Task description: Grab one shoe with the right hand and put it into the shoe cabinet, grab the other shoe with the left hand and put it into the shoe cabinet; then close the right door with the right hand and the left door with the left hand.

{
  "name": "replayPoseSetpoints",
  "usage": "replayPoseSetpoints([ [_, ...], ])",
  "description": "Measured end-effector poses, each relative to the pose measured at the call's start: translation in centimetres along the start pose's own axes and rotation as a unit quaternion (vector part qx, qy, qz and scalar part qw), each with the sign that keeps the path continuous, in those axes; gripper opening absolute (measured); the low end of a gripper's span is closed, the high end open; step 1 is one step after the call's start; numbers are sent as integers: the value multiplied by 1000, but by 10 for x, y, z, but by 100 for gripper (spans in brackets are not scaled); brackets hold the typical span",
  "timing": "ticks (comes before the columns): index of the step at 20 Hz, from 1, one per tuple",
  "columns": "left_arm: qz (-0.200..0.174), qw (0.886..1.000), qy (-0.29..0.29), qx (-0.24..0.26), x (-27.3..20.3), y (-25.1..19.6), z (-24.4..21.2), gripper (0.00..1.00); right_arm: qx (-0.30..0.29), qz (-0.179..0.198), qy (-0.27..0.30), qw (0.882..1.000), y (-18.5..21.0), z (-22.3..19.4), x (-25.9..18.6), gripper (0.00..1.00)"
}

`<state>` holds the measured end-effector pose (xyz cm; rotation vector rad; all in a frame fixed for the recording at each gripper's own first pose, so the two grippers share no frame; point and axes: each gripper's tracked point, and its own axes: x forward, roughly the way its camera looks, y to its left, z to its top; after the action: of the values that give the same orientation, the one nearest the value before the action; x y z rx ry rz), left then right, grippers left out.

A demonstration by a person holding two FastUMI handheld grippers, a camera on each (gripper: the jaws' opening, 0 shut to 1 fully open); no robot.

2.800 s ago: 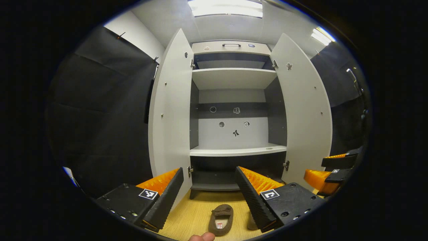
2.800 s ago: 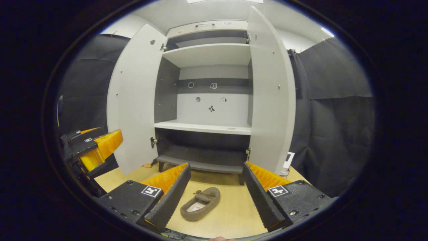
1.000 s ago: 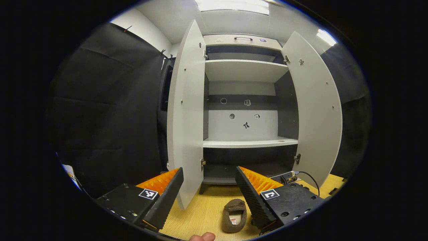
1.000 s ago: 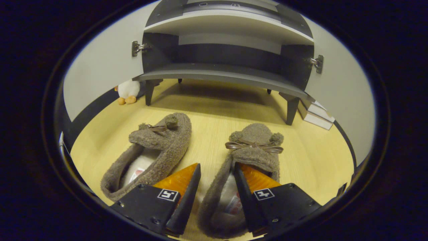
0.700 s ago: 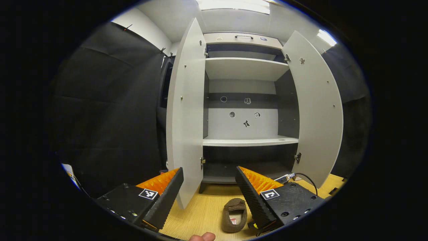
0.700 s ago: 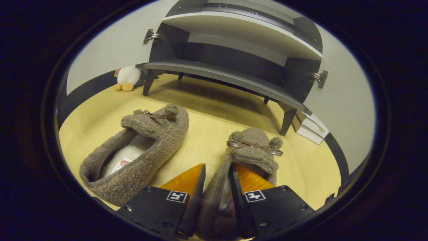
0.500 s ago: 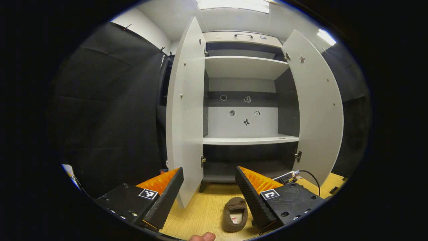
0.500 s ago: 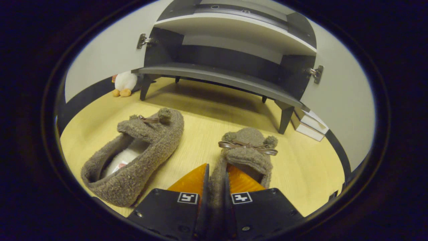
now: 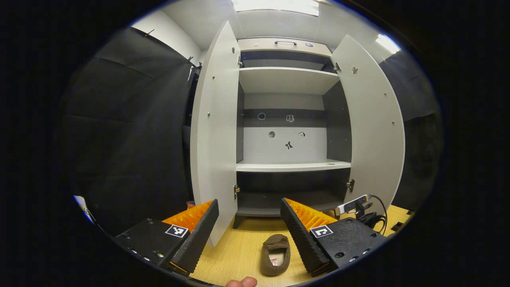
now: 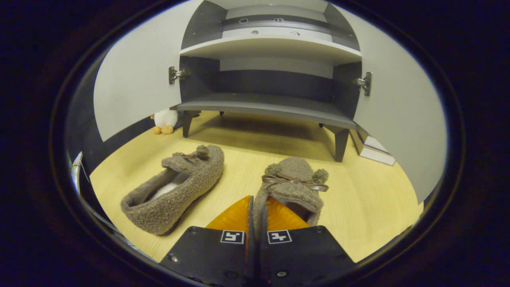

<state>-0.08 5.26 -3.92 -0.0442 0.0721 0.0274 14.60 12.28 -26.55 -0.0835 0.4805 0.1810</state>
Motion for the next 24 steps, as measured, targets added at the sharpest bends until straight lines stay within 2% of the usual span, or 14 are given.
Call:
replayPoseSetpoints([
  [8, -23, 1000, -6, -1, -3, -27, 0, 95, -19, 24, -89, 996, -2, 92, -84, 8],
  [14, -28, 999, -15, 6, -6, -34, 3, 95, -52, 46, -151, 986, 10, 191, -113, 8],
  [19, -34, 999, -13, 7, -11, -36, 2, 95, -78, 40, -181, 980, 5, 292, -96, 8],
  [24, -34, 999, -11, 1, -13, -36, 1, 95, -105, -2, -164, 981, -16, 370, -28, 8],
])
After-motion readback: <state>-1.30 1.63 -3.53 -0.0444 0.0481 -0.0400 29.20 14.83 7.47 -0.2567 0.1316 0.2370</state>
